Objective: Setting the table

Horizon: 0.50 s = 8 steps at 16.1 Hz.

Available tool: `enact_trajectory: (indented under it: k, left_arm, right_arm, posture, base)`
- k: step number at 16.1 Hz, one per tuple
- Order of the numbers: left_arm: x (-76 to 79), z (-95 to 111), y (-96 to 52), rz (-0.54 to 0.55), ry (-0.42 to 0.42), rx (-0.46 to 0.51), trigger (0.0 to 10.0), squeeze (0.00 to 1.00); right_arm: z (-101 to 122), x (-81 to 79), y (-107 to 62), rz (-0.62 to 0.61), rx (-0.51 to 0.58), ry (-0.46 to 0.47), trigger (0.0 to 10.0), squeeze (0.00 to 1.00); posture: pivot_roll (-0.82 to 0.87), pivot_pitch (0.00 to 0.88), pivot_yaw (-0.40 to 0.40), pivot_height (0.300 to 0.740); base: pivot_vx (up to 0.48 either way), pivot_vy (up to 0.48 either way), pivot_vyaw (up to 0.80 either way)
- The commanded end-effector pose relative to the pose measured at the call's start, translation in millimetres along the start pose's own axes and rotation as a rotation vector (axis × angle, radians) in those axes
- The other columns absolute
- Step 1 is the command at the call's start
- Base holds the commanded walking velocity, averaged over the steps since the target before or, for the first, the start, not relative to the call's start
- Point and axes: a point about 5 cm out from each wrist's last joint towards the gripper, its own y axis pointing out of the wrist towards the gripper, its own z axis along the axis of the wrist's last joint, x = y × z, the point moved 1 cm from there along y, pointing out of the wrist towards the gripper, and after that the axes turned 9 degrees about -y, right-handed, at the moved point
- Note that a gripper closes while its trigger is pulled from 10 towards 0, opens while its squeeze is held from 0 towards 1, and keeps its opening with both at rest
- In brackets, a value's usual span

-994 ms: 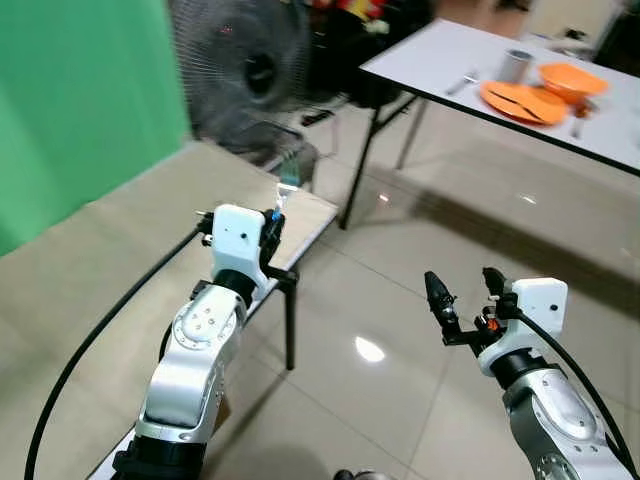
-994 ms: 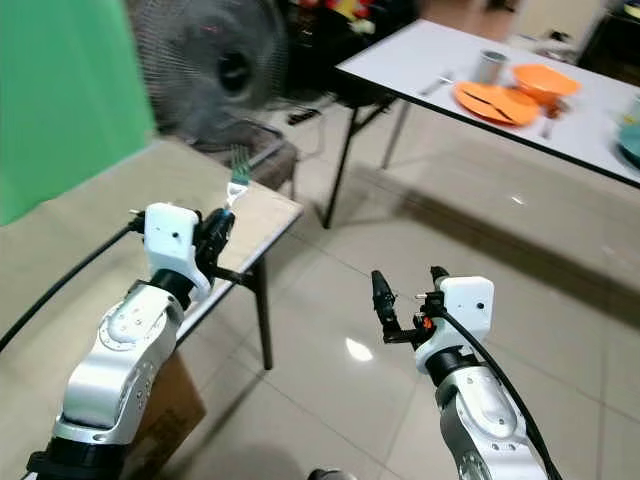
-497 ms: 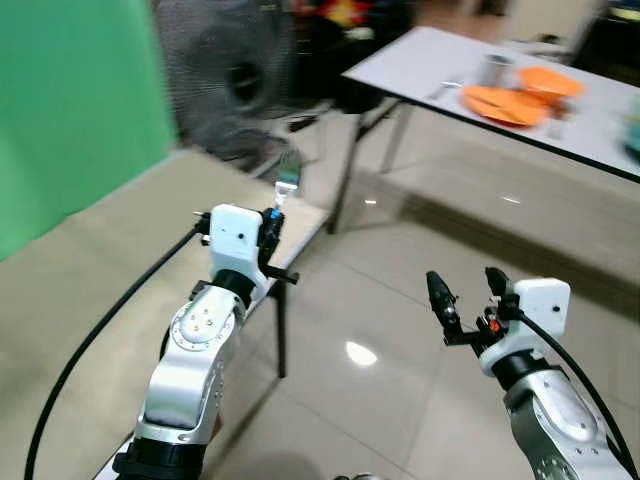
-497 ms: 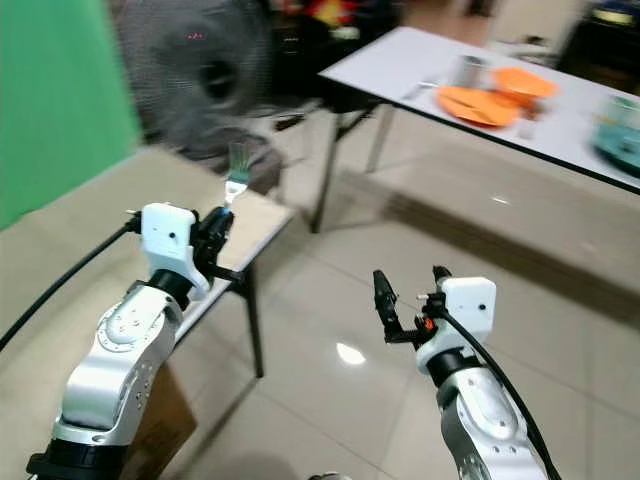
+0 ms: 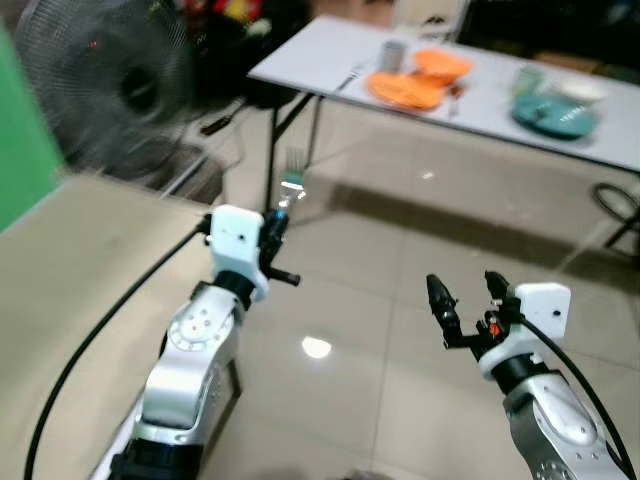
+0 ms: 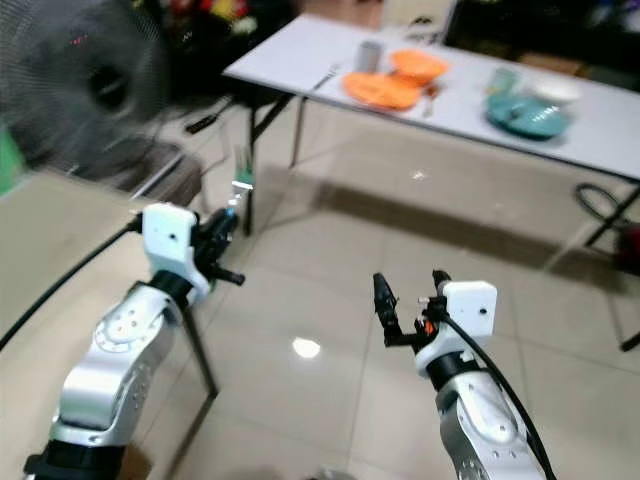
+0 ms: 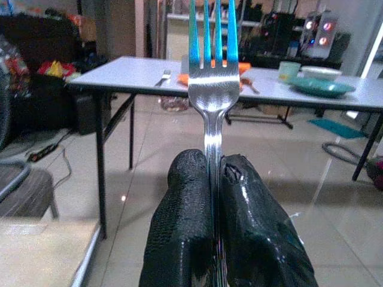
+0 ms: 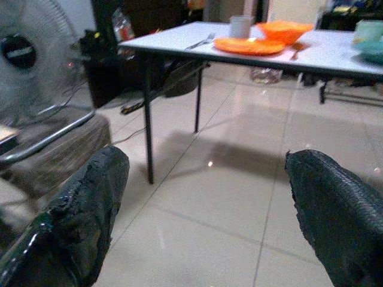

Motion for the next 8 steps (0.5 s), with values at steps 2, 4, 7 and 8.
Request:
enact_trajectory:
  k: [2, 4, 7, 8]
  left_arm:
    - [8.2, 3.5, 2.5, -0.036, -0.014, 0.012, 10.0, 0.00]
    - [8.3, 3.6, 2.7, -0.037, -0.014, 0.012, 10.0, 0.00]
    - [9.4, 3.8, 2.5, -0.046, -0.015, 0.011, 10.0, 0.00]
    - [9.6, 3.6, 2.6, -0.048, -0.015, 0.010, 10.0, 0.00]
  right_arm:
    - [5.1, 7.0, -1.2, -0.027, 0.026, -0.009, 10.0, 0.00]
    - [5.3, 7.2, -1.3, -0.028, 0.027, -0.009, 10.0, 0.00]
    - [5.4, 7.6, -2.2, -0.034, 0.028, -0.006, 10.0, 0.00]
    - [5.5, 7.7, -2.4, -0.034, 0.028, -0.005, 10.0, 0.00]
  posture:
    - [-0.02, 0.000, -0.050, 0.740]
    - [-0.02, 0.000, -0.047, 0.740]
    - [-0.02, 0.000, -0.045, 0.740]
    - [-0.02, 0.000, -0.043, 0.740]
  base:
    - [0.339, 0.000, -0.80]
    - [0.347, 0.000, -0.80]
    - [0.358, 0.000, -0.80]
    - [0.352, 0.000, -0.80]
